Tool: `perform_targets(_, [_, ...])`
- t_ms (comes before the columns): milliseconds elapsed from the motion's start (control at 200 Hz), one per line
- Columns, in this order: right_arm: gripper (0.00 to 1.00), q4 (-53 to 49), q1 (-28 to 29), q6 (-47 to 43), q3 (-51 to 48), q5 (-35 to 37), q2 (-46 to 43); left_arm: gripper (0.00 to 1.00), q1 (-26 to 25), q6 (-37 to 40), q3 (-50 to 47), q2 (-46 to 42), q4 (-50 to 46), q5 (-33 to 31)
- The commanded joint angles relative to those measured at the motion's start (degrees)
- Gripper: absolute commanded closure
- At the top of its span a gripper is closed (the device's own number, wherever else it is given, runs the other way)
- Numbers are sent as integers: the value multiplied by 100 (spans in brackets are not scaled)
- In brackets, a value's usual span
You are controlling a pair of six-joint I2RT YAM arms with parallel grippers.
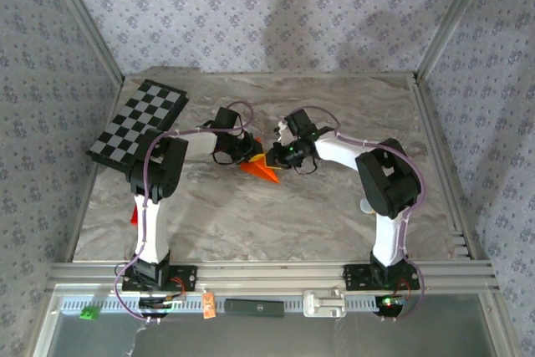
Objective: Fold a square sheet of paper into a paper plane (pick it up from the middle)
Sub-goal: Fourth fold the wing at the center of the table.
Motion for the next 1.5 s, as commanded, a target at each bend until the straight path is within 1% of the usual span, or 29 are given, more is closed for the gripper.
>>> perform_targets(0, [87,-46,69,137,178,299,146,85,-23,-77,27,118,15,-34])
perform_targets(395, [88,-348,120,-117,181,606,620,85,-39,-202,61,-79,139,116])
perform_targets(555, [88,-601,145,-283,114,863,753,83,-41,-202,18,-402,269,165])
perform_targets(705, [88,-772,127,-361,87,1106,771,81,-96,92,-278,-786,274,90])
perform_targets(865, [88,-834,124,-357,137,1170,802,83,-231,315,-572,-796,139,50])
perform_targets(1094, [89,-913,130,-361,156,1219,833,86,-327,510,-584,-503,-132,-186])
perform_targets(1179, [89,-985,127,-415,174,1265,856,86,-331,614,-385,-366,-425,-426])
perform_targets(1244, [89,-1094,136,-502,174,1355,876,87,-322,678,-229,-278,-682,-736])
perform_targets(1354, [89,-1283,123,-691,148,1537,911,88,-238,797,5,-118,-1006,-1071])
perform_targets(1494, [89,-1497,81,-881,98,1752,938,88,1,1013,245,84,-1262,-1128])
